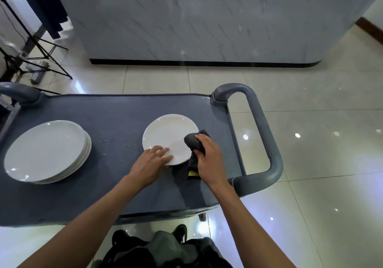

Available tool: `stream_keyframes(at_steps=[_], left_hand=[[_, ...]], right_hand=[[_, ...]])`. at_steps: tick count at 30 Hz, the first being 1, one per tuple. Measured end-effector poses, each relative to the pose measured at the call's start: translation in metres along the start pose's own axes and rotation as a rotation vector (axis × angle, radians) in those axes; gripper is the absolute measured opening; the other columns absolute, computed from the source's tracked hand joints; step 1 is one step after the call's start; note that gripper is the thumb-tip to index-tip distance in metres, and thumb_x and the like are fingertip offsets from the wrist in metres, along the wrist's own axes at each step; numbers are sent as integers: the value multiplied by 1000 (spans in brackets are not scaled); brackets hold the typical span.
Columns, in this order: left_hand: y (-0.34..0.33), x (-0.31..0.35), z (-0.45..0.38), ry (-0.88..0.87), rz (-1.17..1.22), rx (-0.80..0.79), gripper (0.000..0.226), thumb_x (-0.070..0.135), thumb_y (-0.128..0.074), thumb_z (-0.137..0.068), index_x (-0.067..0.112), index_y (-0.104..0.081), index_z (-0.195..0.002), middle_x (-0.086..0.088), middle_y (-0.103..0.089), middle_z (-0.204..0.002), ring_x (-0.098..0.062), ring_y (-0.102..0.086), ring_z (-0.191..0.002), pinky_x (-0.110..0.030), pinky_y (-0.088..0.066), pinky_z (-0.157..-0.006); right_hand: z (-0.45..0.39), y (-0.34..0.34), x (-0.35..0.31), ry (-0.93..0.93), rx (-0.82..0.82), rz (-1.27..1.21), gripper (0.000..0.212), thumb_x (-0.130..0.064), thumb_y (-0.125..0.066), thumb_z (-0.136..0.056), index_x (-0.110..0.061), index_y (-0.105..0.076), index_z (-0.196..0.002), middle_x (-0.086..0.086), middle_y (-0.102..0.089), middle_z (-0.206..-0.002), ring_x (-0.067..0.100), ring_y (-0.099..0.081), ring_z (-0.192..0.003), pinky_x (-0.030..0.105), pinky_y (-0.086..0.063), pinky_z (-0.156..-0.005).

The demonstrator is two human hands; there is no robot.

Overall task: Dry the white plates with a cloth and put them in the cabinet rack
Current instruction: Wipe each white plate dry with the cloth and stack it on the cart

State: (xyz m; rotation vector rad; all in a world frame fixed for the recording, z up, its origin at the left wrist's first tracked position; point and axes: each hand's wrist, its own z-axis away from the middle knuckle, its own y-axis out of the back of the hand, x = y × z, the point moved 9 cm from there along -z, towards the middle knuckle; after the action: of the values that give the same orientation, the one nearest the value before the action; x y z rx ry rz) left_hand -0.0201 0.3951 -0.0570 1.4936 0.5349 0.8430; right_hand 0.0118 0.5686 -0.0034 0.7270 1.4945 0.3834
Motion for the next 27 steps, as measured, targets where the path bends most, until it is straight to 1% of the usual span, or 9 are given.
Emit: stream_keyframes(at_steps=[2,5,7,12,18,22,24,26,27], left_hand=[[1,0,-1,15,13,17,36,16,-68,-91,20,-67,-126,-8,-57,-142,-35,-50,-128,-45,-47,-96],[8,1,-3,27,55,83,36,6,-83,-73,16,-76,-106,-10,-69,-122,-39,-61,-111,-45,-55,-81],[11,2,-5,32,80,116,33,3,-86,-67,13,-78,-97,-10,-71,-112,-40,-63,-102,-45,-56,-74],[12,1,-7,37,85,134,26,3,-80,-73,8,-76,-97,-12,-66,-100,-36,-61,-91,-42,-51,-72],[21,-3,0,-1,71,159,20,21,-84,-76,12,-76,-92,-6,-69,-96,-31,-63,-87,-40,-53,-69],[38,-20,14,22,108,233,18,19,-85,-74,13,-77,-89,-4,-71,-90,-31,-66,-81,-39,-52,-64],[47,-36,24,69,131,282,14,16,-84,-76,13,-77,-88,-4,-72,-88,-32,-65,-78,-39,-52,-63],[56,-58,36,141,144,311,6,16,-78,-83,13,-77,-88,-4,-71,-89,-32,-63,-80,-41,-52,-67],[61,-70,44,173,151,328,4,16,-75,-84,13,-76,-88,-4,-71,-89,-32,-63,-81,-43,-53,-68]], right_hand=[[1,0,1,1,0,5,43,-7,-60,-95,-20,-55,-135,-2,-54,-141,17,-46,-127,34,-40,-111],[1,0,1,2,4,13,43,-6,-60,-94,-19,-56,-135,-2,-54,-141,17,-46,-127,34,-39,-112],[2,0,1,2,5,15,44,-4,-60,-94,-18,-56,-135,-1,-54,-141,18,-46,-127,34,-39,-112],[0,-3,-5,5,-6,29,44,-4,-60,-94,-17,-57,-135,-1,-54,-142,19,-46,-127,32,-38,-111],[-6,-14,-23,33,-28,45,45,-2,-60,-93,-16,-57,-136,-1,-54,-142,19,-46,-126,32,-37,-111],[-15,-25,-42,71,-22,41,45,1,-62,-90,-11,-59,-133,3,-56,-140,23,-48,-126,34,-37,-111],[-20,-36,-56,94,-33,48,44,2,-62,-90,-10,-60,-132,4,-57,-139,24,-48,-128,29,-34,-111],[-25,-50,-73,122,-47,44,44,3,-62,-88,-9,-61,-131,4,-59,-138,23,-48,-128,21,-29,-109],[-27,-58,-82,137,-54,37,44,4,-62,-88,-8,-61,-130,4,-60,-136,23,-48,-128,20,-28,-108]])
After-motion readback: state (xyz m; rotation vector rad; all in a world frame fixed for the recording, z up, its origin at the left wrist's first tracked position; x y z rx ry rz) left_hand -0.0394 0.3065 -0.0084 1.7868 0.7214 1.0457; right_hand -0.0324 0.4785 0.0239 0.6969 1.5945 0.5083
